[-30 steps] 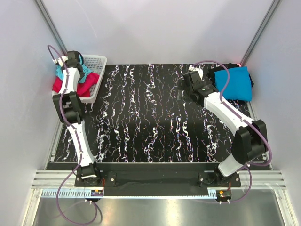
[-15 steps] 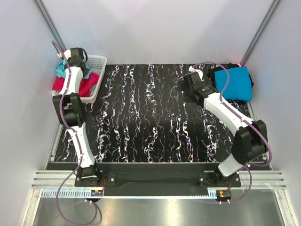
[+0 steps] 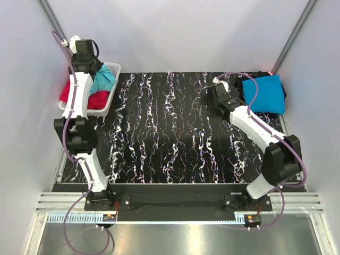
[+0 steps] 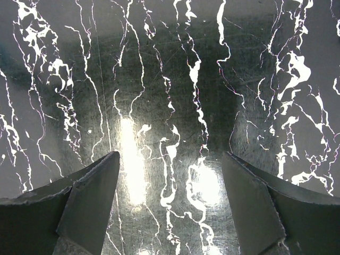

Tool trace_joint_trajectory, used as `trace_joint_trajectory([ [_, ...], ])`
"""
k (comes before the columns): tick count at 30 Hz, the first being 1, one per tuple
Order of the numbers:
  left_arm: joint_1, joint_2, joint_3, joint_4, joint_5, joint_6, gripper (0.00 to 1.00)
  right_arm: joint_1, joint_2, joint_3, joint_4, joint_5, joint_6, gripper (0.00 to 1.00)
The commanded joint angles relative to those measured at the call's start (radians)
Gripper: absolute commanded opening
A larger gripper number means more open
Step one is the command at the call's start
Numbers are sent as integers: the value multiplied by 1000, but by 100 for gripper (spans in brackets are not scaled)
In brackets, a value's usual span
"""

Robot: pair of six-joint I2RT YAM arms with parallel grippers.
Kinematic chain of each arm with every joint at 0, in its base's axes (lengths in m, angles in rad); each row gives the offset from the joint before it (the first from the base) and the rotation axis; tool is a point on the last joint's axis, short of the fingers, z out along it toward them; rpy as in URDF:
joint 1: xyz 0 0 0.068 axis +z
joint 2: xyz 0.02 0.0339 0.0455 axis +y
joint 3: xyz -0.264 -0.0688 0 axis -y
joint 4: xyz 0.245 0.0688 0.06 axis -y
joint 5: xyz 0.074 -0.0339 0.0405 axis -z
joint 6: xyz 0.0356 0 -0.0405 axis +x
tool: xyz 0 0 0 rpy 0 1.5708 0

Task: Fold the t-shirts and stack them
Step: Grab the tshirt from the pile, then move the tshirt to the center of the board

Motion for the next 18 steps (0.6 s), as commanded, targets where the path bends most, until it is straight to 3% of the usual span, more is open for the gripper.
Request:
trace_joint_trajectory([
  [1, 3, -26, -14, 61, 76, 28, 0, -4, -31, -2, 21, -1, 5, 84],
  [4, -26, -19, 6, 79, 233, 102, 0, -4, -24, 6, 21, -12, 9, 84],
  [11, -222, -97, 21, -14, 147, 278, 0, -4, -14, 21, -2, 73, 58, 84],
  [18, -410, -266, -86, -59, 138, 272, 0, -23, -13, 92, -129, 228, 175, 85],
])
